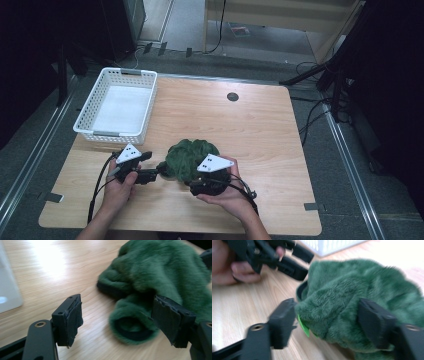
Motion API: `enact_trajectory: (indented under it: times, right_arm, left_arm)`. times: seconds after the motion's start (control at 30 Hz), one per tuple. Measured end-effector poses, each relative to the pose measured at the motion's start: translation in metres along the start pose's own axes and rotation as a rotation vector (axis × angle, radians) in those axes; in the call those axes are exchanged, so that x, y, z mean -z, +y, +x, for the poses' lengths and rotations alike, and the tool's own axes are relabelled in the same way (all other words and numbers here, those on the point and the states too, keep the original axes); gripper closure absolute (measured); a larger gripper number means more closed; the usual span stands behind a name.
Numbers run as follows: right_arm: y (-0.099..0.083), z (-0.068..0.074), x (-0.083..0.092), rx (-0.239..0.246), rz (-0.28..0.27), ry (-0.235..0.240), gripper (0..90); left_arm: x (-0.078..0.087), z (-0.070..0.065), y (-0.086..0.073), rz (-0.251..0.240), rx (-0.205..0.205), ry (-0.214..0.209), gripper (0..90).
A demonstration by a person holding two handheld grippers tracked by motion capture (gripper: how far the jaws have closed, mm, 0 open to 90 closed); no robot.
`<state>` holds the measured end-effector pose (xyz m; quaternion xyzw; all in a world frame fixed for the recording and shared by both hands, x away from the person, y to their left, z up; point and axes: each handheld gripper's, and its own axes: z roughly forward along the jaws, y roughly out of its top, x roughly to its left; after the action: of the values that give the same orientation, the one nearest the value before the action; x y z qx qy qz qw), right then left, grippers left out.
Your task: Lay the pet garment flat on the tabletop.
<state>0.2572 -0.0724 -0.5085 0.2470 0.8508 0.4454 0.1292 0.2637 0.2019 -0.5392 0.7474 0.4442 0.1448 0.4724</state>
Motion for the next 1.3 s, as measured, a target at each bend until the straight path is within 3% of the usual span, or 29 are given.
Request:
enact_trajectory:
  times: [0.03,0.07,0.1,0.13,0.2,0.23,0.27,0.33,0.37,0.47,0.6,0.8,0.9,0.93,1.0,1.07,1.1,1.17,1.2,1.27,1.3]
  right_arm:
    - [-0.004,0.006,-0.009,0.050,0.044,-0.061,26.9]
    - [-0.005,0.007,-0.012,0.064,0.054,-0.085,30.1]
    - [-0.006,0.009,-0.016,0.083,0.064,-0.128,38.4]
    - [-0.006,0.009,-0.016,0.083,0.064,-0.128,38.4]
    - [-0.007,0.011,-0.019,0.101,0.077,-0.198,57.6]
    - [-0.007,0.009,-0.020,0.092,0.075,-0.209,67.8]
    - [-0.007,0.003,-0.017,0.051,0.061,-0.189,82.6]
    - [-0.008,0.001,-0.016,0.030,0.053,-0.176,87.1]
    - [-0.008,-0.003,-0.013,0.014,0.039,-0.159,89.0]
    - [-0.008,-0.008,-0.007,-0.005,0.015,-0.149,90.0]
    - [-0.003,-0.010,-0.001,-0.022,-0.027,-0.142,90.0]
    - [0.006,-0.014,0.011,-0.063,-0.085,-0.122,90.0]
    - [0.017,-0.020,0.021,-0.091,-0.128,-0.101,90.0]
    - [0.026,-0.027,0.025,-0.122,-0.158,-0.085,90.0]
    - [0.030,-0.030,0.026,-0.128,-0.169,-0.087,90.0]
    - [0.045,-0.040,0.026,-0.149,-0.206,-0.105,90.0]
    - [0.062,-0.053,0.022,-0.184,-0.246,-0.117,89.9]
    - [0.070,-0.059,0.019,-0.206,-0.256,-0.120,89.2]
    - [0.081,-0.074,0.012,-0.247,-0.277,-0.151,86.0]
    - [0.094,-0.094,0.004,-0.330,-0.306,-0.270,75.1]
    - [0.100,-0.107,0.003,-0.395,-0.331,-0.326,70.2]
  left_arm:
    - [0.001,0.000,0.000,-0.013,-0.002,-0.030,29.3]
    - [0.002,-0.001,0.000,-0.019,-0.019,-0.075,28.8]
    - [0.002,-0.001,0.000,-0.019,-0.019,-0.075,29.2]
    - [0.002,-0.002,0.000,-0.015,-0.028,-0.092,29.2]
    - [-0.001,-0.006,-0.001,0.002,-0.039,-0.114,32.3]
    - [-0.004,-0.007,-0.001,0.016,-0.037,-0.124,33.7]
    - [-0.006,-0.008,-0.002,0.036,-0.031,-0.135,36.8]
    - [-0.012,-0.008,-0.001,0.079,-0.001,-0.169,39.1]
    - [-0.013,-0.009,-0.001,0.087,-0.010,-0.170,41.3]
    - [-0.016,-0.012,-0.003,0.111,-0.043,-0.122,52.8]
    - [-0.018,-0.010,-0.004,0.118,-0.039,-0.133,68.2]
    - [-0.019,-0.011,-0.005,0.142,-0.049,-0.136,79.0]
    - [-0.020,-0.011,-0.005,0.151,-0.040,-0.136,86.9]
    - [-0.021,-0.011,-0.005,0.152,-0.036,-0.134,88.8]
    - [-0.021,-0.011,-0.005,0.154,-0.036,-0.131,89.3]
    - [-0.021,-0.011,-0.005,0.153,-0.041,-0.132,89.7]
    - [-0.021,-0.011,-0.005,0.154,-0.047,-0.132,89.8]
    - [-0.021,-0.010,-0.005,0.155,-0.043,-0.133,89.8]
    - [-0.021,-0.010,-0.005,0.158,-0.043,-0.136,89.8]
    - [-0.021,-0.010,-0.005,0.157,-0.040,-0.137,89.8]
    - [-0.021,-0.010,-0.005,0.154,-0.040,-0.136,89.7]
